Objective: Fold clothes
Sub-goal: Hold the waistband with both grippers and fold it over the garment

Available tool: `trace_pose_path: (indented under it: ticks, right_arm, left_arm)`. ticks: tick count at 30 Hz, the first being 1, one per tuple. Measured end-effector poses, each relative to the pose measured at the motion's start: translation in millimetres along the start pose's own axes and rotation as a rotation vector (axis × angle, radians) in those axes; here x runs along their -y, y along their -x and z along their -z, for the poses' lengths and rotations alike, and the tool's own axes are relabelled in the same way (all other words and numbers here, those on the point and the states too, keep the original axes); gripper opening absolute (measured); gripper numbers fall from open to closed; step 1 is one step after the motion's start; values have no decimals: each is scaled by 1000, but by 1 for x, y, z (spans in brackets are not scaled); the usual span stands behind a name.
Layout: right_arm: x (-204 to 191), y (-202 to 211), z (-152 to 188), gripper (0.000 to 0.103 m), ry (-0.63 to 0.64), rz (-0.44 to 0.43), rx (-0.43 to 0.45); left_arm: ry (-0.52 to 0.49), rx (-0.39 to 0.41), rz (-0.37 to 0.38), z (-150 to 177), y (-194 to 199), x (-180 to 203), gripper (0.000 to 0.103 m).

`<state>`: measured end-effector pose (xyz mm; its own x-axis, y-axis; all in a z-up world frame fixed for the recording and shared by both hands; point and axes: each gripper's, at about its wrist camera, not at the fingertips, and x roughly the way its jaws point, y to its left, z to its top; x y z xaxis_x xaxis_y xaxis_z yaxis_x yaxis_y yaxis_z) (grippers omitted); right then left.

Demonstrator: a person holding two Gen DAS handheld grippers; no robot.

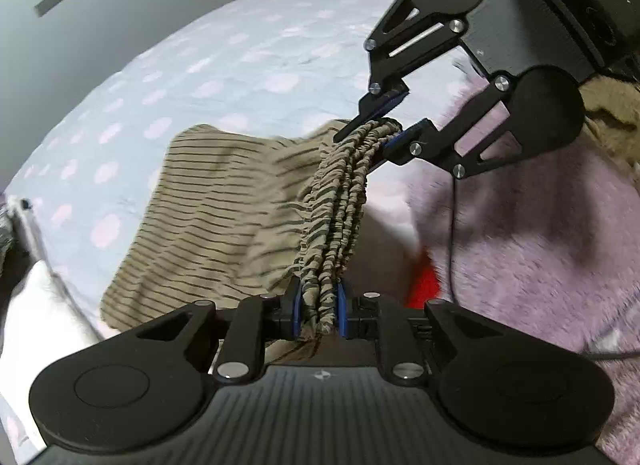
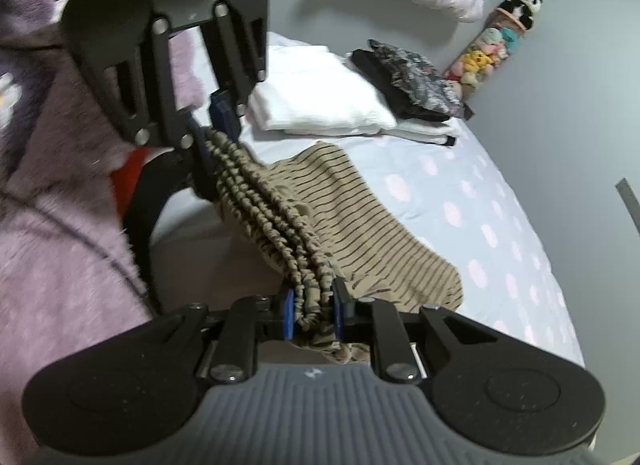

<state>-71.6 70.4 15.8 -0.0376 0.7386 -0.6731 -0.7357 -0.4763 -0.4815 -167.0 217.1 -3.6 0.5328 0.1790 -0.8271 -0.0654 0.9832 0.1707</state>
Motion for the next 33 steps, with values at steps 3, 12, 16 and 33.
trace_pose_path:
  ticks: [3,12,16,33]
  right_arm:
    - [16,-15,-13,20,-30,28,8]
    - [79,-97,-51,21,-100,78,4]
    - [109,-151,-58,21,-165,66,-28]
    - [150,-316,-30,30,-406,11,-109]
  left_arm:
    - [66,22,-43,-4,-1,-25,21]
    - [251,52,-152,-16,-41,-122,27]
    - [401,82,-143,-8,-68,-172,30]
    - [762,126,-141,52,-165,-253,47]
